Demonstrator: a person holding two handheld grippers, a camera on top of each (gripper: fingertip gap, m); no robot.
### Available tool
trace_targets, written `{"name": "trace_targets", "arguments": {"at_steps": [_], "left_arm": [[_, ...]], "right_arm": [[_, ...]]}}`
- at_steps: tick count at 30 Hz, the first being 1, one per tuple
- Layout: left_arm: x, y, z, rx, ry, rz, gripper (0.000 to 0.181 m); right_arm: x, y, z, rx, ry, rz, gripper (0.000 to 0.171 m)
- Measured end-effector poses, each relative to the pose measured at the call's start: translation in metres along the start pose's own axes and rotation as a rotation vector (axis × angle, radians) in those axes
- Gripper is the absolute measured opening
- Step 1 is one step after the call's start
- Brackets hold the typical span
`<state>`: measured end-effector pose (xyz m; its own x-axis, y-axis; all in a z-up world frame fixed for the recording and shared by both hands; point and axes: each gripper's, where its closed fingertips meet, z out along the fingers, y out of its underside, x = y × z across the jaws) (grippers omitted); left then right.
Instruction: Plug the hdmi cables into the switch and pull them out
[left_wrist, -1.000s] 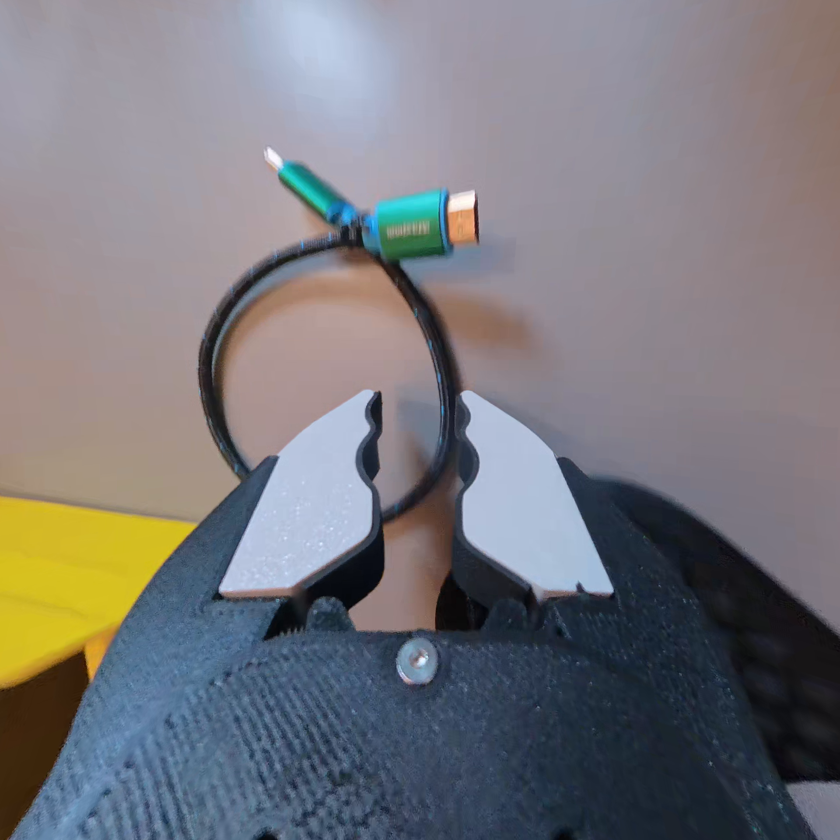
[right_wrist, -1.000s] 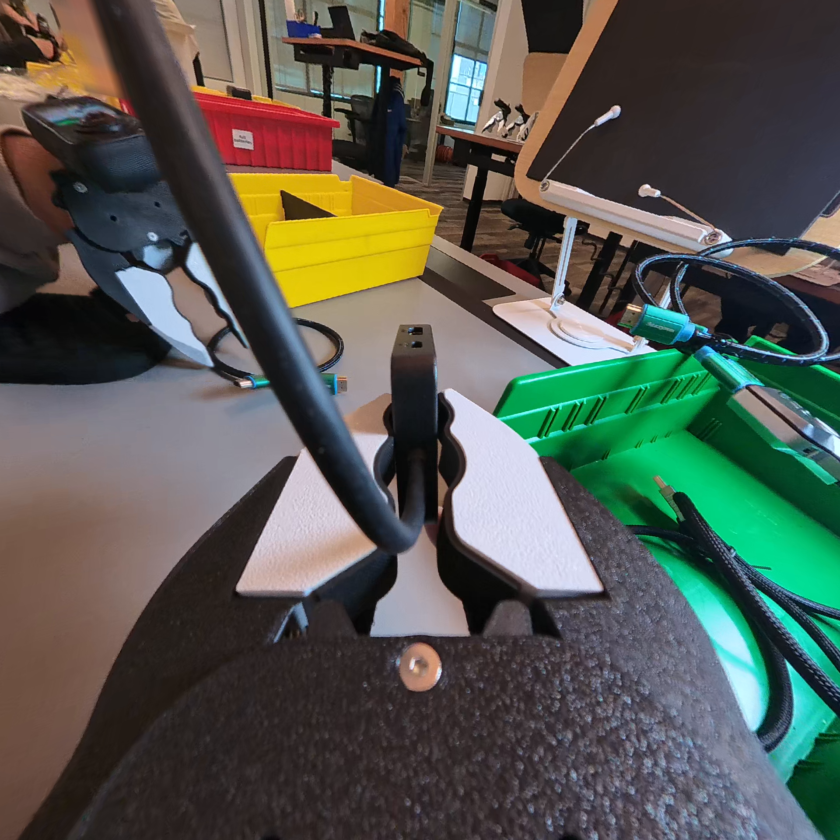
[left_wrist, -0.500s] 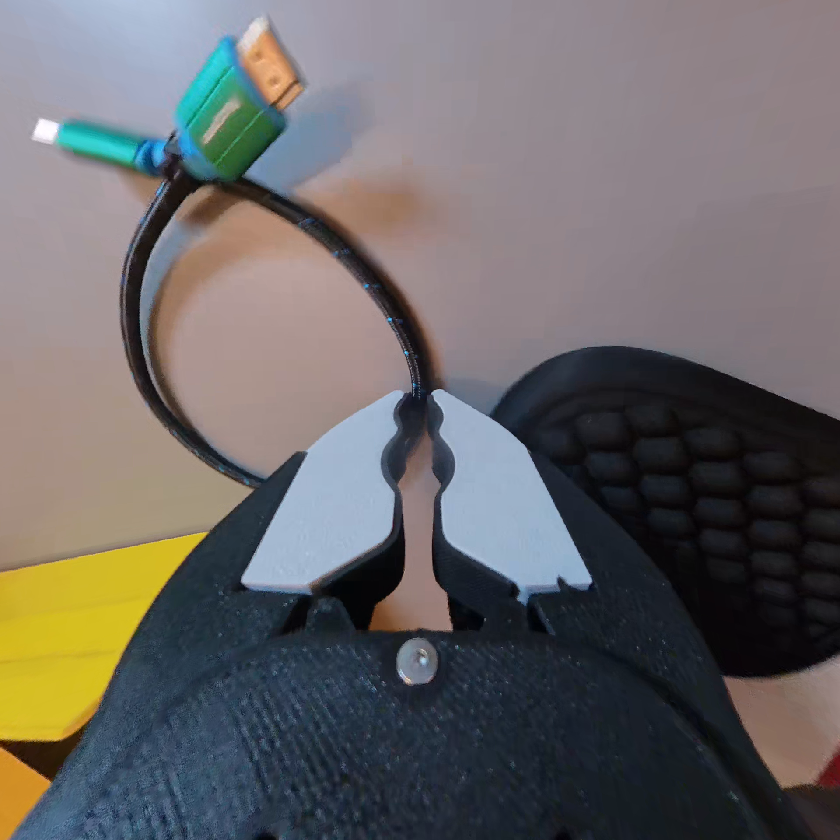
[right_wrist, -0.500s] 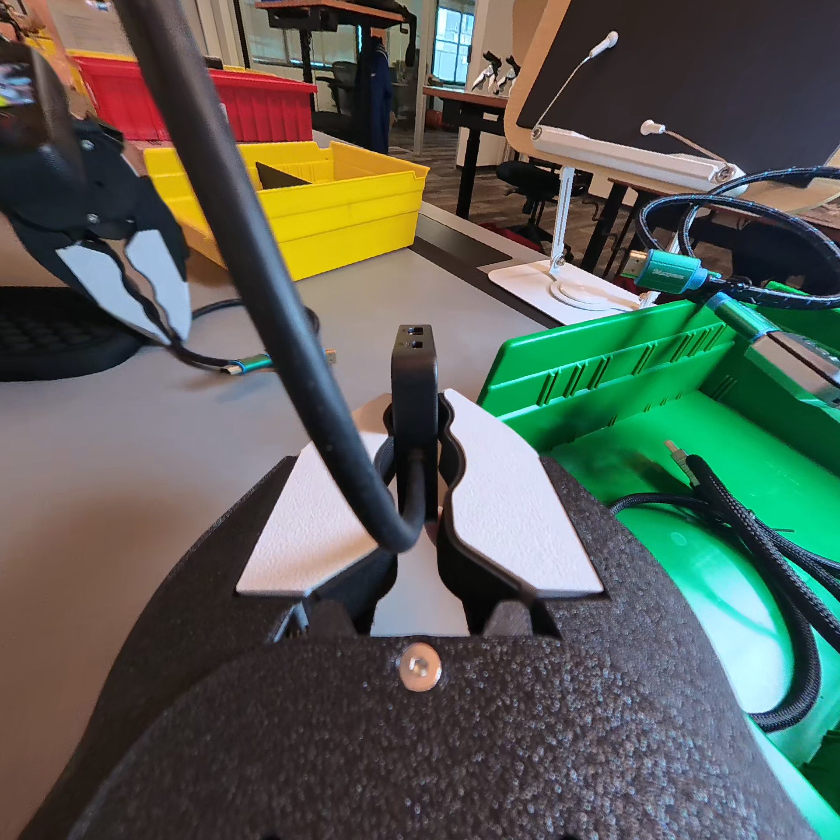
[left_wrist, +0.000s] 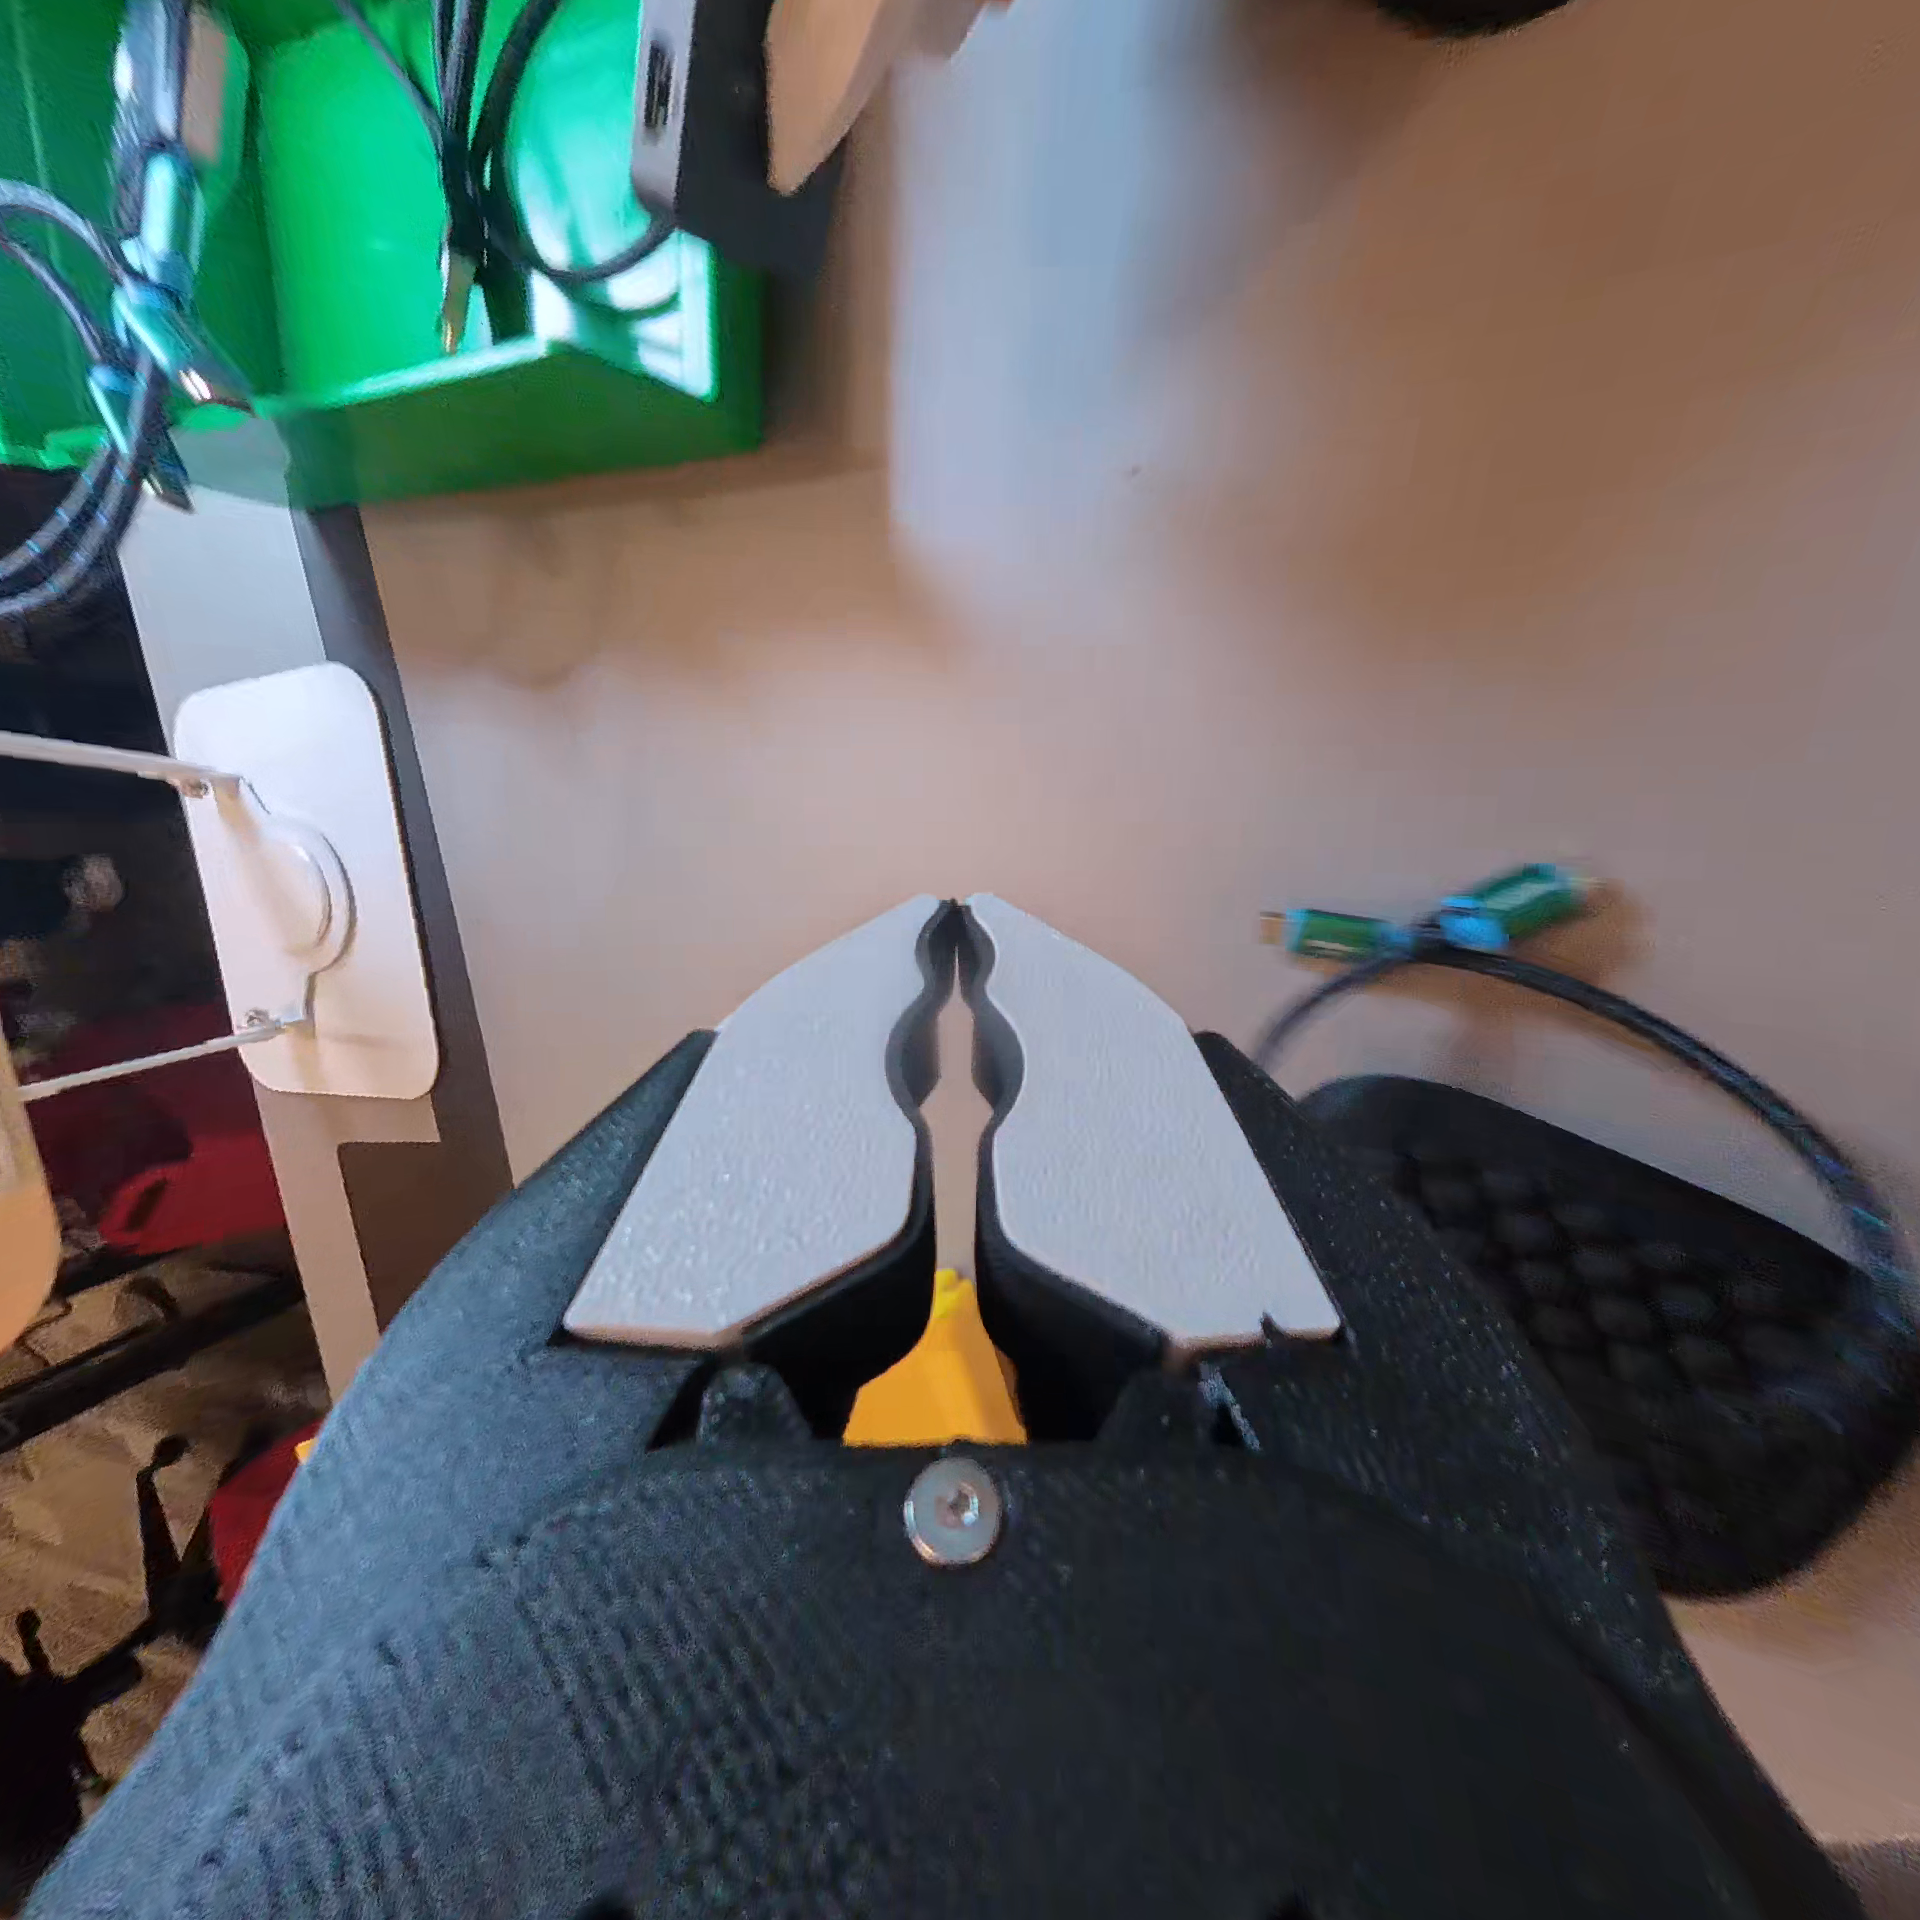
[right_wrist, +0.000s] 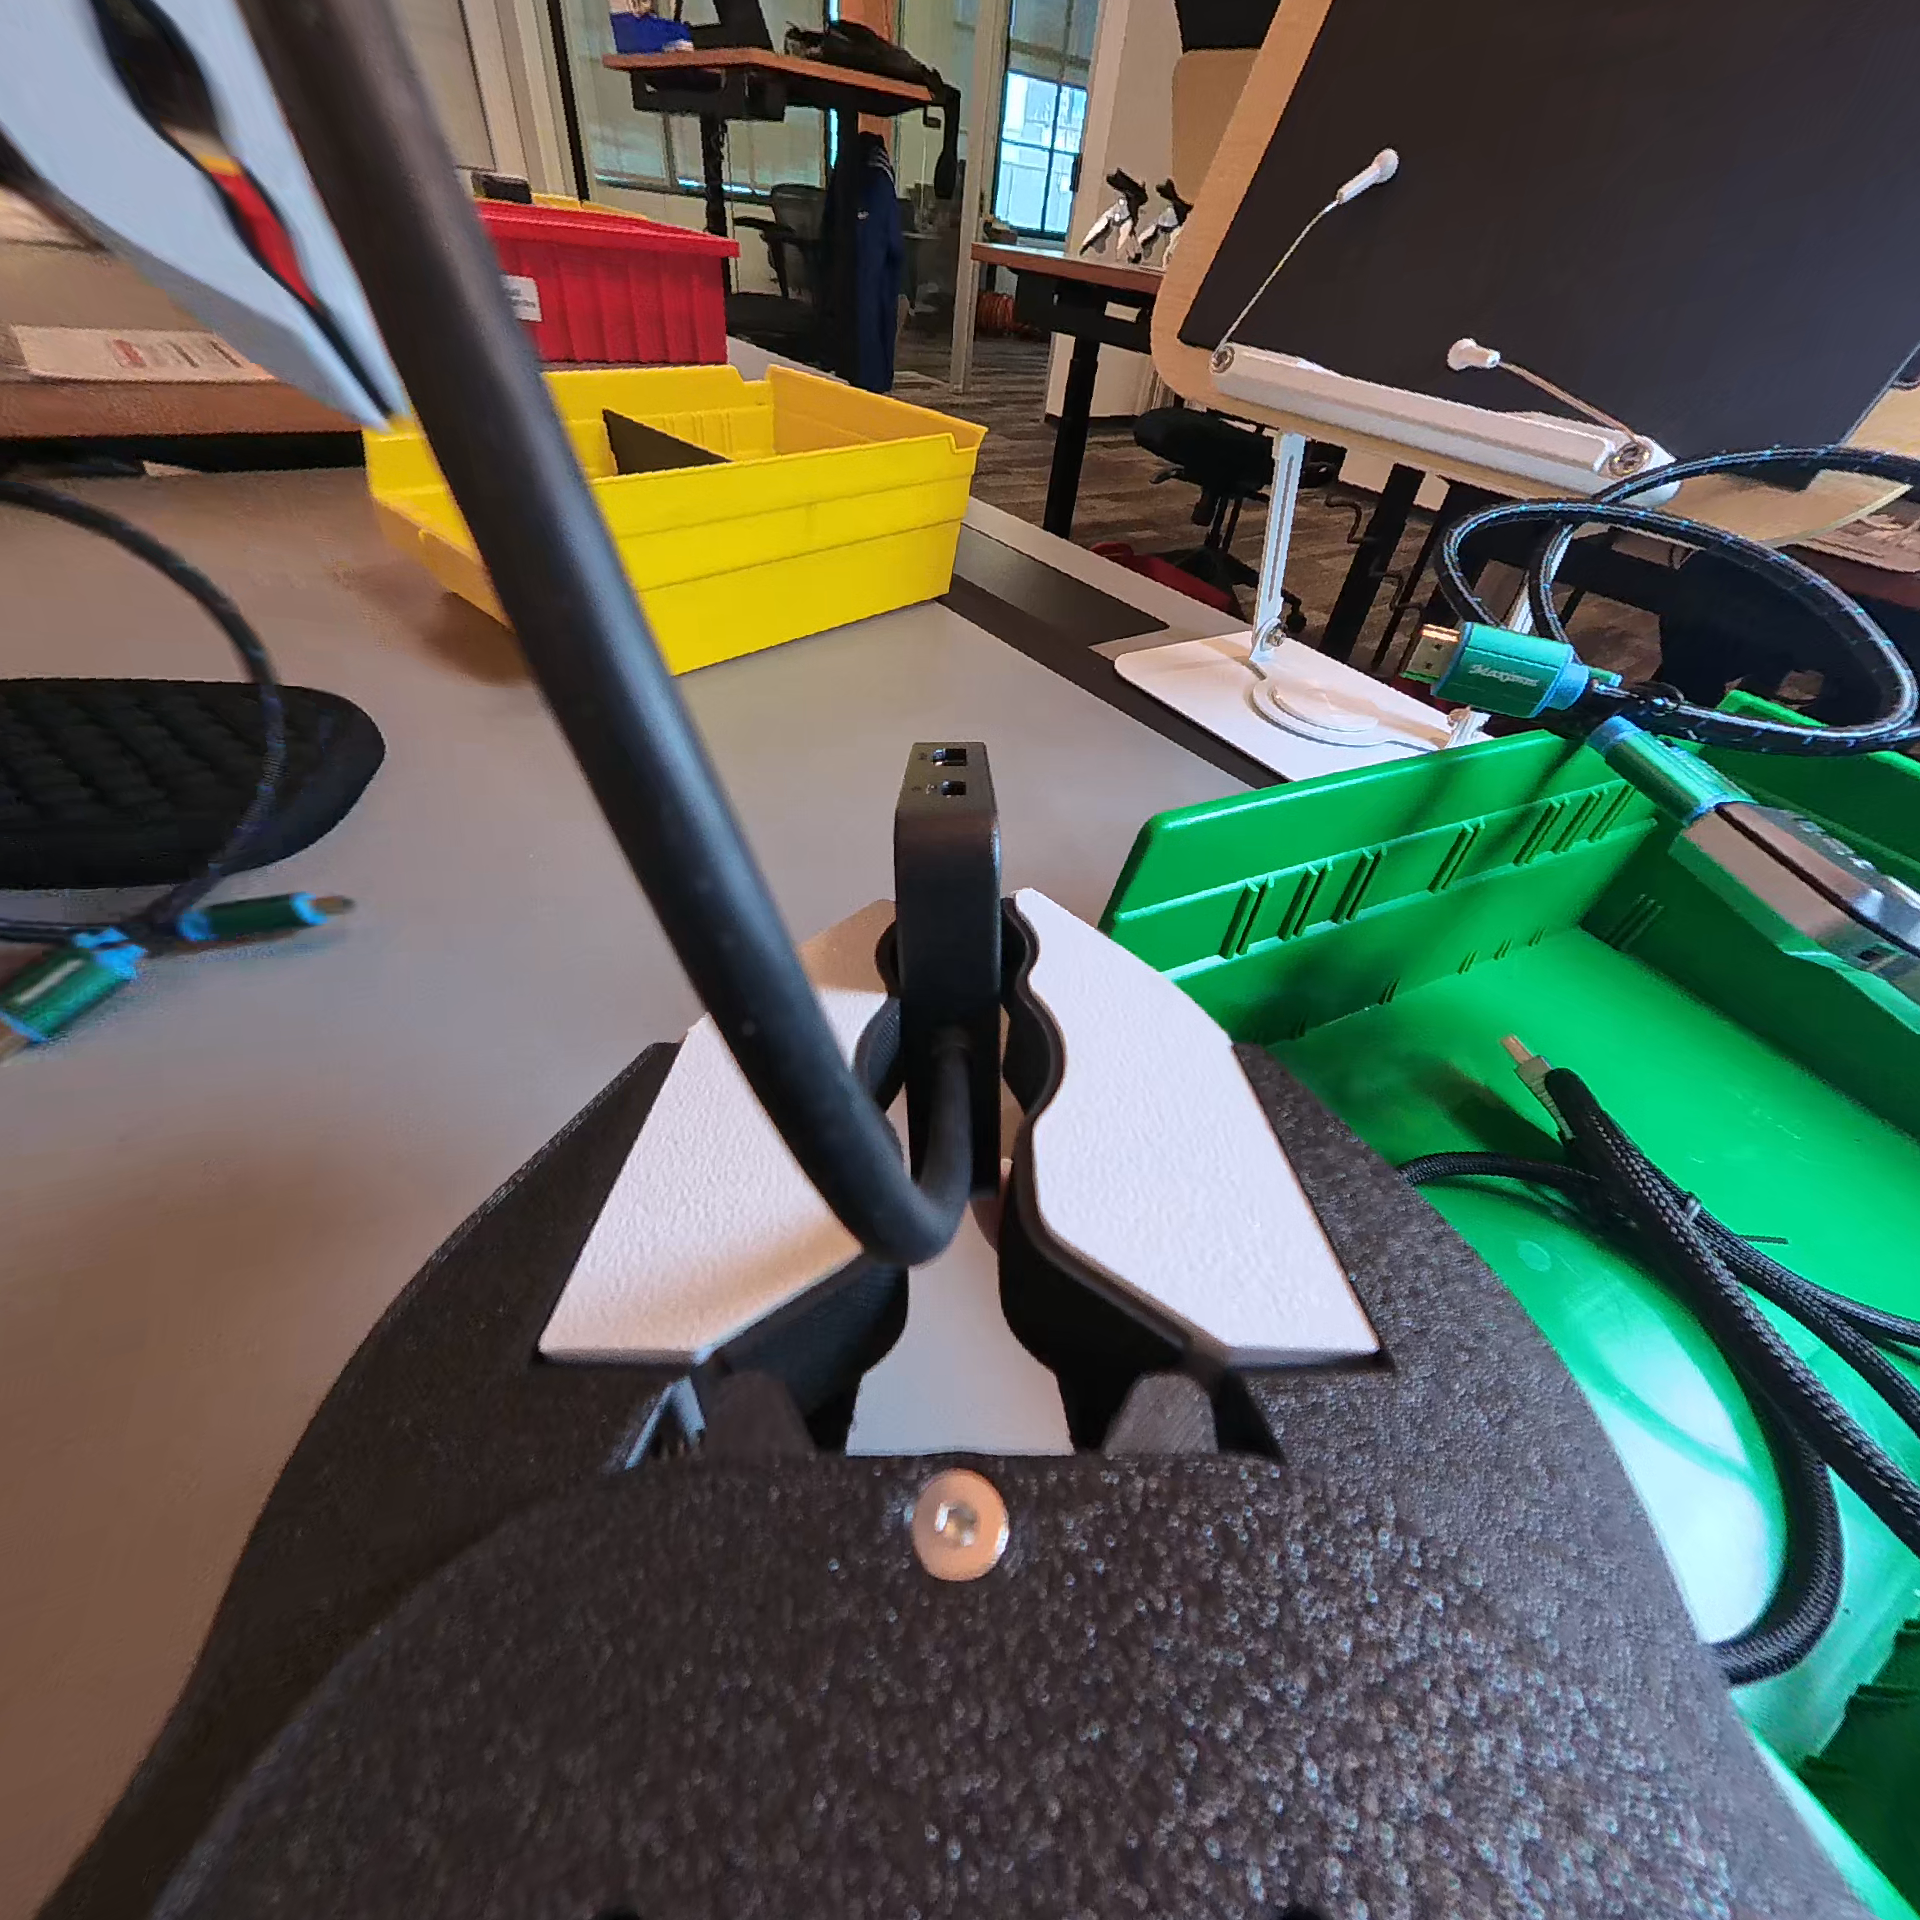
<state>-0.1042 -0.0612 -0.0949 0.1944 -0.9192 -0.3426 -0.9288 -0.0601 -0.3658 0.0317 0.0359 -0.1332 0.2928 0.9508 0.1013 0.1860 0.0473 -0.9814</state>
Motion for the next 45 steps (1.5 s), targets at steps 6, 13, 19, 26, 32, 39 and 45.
{"name": "trace_targets", "arguments": {"at_steps": [6, 13, 19, 26, 32, 39, 45], "left_arm": [[0.017, 0.020, 0.029, 0.037, 0.117, 0.026, 0.006], [0.128, 0.059, 0.005, -0.049, 0.305, 0.105, 0.030], [0.225, 0.100, 0.003, -0.159, 0.462, 0.070, 0.038], [0.241, 0.127, 0.011, -0.202, 0.398, 0.111, 0.027], [0.204, 0.075, -0.032, -0.064, 0.325, 0.130, 0.009], [0.093, 0.003, -0.051, 0.199, 0.111, 0.091, 0.006], [0.017, 0.014, 0.040, 0.119, 0.137, -0.033, 0.000]], "right_arm": [[0.004, -0.002, -0.003, 0.016, -0.001, 0.021, 0.015], [0.002, 0.001, -0.001, 0.008, -0.011, 0.035, 0.015], [0.003, 0.008, 0.002, -0.014, -0.009, 0.047, 0.015], [0.005, 0.011, 0.003, -0.025, 0.002, 0.059, 0.014], [0.006, 0.012, 0.003, -0.026, 0.001, 0.068, 0.014], [0.005, 0.006, 0.000, -0.006, -0.003, 0.064, 0.014], [0.006, 0.008, 0.000, -0.009, -0.008, 0.074, 0.014]]}}
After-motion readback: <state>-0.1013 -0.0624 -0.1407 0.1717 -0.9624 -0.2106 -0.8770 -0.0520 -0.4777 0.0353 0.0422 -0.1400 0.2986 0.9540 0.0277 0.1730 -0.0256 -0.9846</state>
